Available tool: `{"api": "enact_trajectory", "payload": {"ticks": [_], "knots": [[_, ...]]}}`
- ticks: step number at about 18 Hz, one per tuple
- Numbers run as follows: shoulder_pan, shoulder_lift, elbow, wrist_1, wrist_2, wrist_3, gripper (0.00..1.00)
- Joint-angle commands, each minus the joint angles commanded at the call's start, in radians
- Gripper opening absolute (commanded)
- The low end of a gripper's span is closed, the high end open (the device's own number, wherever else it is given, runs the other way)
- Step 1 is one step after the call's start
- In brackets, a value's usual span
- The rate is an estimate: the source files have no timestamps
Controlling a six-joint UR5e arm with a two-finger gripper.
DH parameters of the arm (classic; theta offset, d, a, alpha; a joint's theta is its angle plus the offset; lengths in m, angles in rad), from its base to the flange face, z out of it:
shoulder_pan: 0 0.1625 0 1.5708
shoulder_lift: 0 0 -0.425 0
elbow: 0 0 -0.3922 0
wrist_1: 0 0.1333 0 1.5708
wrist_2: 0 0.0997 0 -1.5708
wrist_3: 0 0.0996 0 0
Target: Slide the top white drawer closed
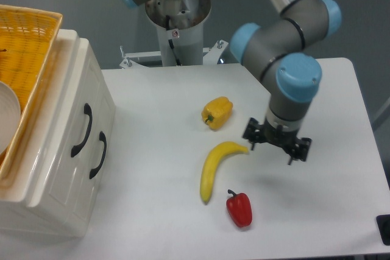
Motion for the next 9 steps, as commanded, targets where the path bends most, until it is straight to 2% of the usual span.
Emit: {"api": "enact_trajectory", "payload": {"ticks": [3, 5, 9], "knots": [[0.057, -0.024, 0.031, 0.002, -0.008, 0.143, 1.0], [0.068, -0.049, 0.055, -0.001, -0.005, 0.223, 1.0], [0.1, -0.083, 0.098, -0.005, -0.008, 0.304, 1.0]]}}
